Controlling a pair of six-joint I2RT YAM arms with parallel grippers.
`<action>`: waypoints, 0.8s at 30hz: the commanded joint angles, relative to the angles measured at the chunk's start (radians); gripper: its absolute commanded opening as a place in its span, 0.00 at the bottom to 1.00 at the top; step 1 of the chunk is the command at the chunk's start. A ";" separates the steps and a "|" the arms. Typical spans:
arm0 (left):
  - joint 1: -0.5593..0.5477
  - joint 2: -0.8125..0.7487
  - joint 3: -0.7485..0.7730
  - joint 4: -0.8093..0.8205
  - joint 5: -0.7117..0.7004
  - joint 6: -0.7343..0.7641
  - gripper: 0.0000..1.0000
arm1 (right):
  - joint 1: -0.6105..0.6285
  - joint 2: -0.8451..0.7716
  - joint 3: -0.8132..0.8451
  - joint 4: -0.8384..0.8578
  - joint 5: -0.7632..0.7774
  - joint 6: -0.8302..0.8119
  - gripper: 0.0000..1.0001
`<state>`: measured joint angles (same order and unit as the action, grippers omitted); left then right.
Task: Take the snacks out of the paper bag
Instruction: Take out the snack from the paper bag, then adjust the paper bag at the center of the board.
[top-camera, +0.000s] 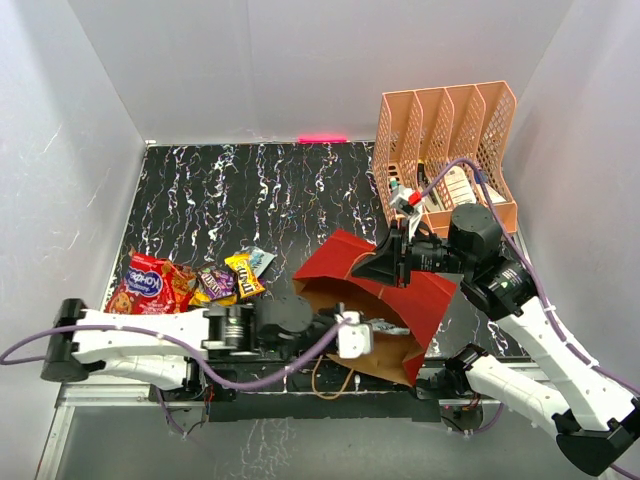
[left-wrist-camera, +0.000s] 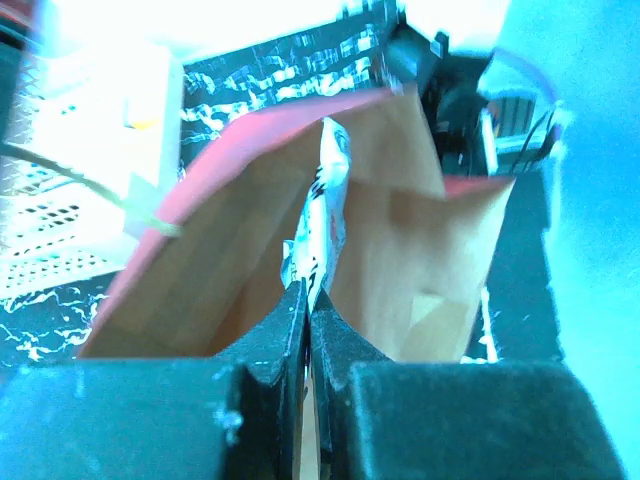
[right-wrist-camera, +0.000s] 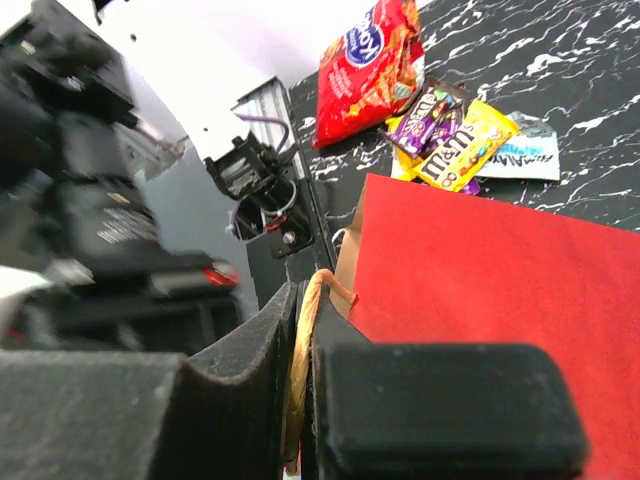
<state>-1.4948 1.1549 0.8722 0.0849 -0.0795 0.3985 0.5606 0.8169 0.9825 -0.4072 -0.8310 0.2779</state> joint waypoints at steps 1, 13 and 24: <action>-0.004 -0.145 0.177 -0.319 0.024 -0.234 0.00 | -0.004 -0.006 -0.008 0.162 0.081 0.167 0.07; -0.004 -0.374 0.426 -0.577 -0.401 -0.493 0.00 | -0.004 -0.023 0.001 0.480 0.008 0.458 0.07; -0.004 -0.314 0.469 -0.715 -0.621 -0.610 0.00 | -0.004 -0.050 -0.040 0.301 0.312 0.342 0.07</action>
<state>-1.4948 0.8265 1.2987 -0.5449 -0.6060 -0.1558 0.5606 0.7967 0.9554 -0.0433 -0.6868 0.6895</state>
